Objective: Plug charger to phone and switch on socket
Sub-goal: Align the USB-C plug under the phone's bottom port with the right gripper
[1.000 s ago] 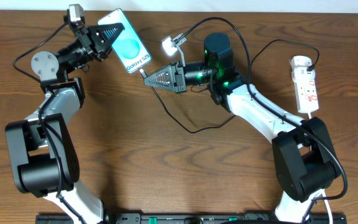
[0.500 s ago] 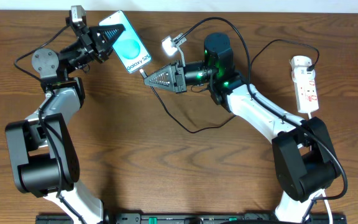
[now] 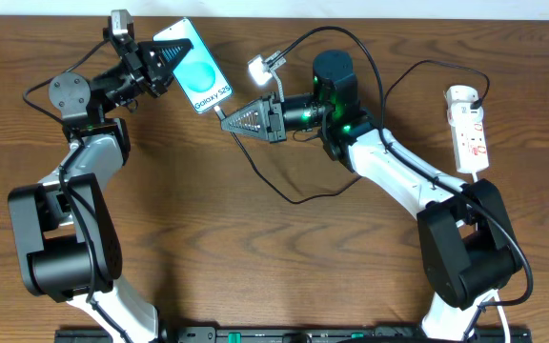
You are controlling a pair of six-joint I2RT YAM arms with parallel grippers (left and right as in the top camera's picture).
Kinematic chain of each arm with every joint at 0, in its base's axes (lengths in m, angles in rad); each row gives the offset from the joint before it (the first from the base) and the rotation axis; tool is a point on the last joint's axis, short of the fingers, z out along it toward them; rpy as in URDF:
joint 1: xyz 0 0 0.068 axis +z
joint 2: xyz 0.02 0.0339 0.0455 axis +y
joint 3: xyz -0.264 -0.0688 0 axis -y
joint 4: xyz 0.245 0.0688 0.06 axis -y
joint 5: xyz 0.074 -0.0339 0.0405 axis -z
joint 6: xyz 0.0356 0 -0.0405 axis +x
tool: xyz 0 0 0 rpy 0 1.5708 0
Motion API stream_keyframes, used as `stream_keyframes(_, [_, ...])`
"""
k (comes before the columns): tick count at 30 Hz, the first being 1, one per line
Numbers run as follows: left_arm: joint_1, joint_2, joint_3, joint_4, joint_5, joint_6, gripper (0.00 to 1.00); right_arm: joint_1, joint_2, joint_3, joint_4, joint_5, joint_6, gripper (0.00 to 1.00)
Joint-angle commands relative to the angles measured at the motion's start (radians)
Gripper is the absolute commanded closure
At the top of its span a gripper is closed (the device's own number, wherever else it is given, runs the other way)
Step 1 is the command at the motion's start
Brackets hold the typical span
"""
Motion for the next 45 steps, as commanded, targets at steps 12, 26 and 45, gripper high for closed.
stream_keyframes(12, [-0.001, -0.002, 0.013, 0.009, 0.003, 0.009, 0.93, 0.003, -0.003, 0.014, -0.042, 0.018, -0.026, 0.99])
stream_keyframes(26, [-0.001, -0.002, 0.013, 0.009, 0.008, 0.01, 0.93, 0.003, -0.003, 0.014, -0.042, 0.026, -0.026, 0.99])
stream_keyframes(45, [-0.001, -0.002, 0.013, 0.009, 0.026, 0.013, 0.93, 0.003, -0.003, 0.014, -0.042, 0.025, -0.026, 0.99])
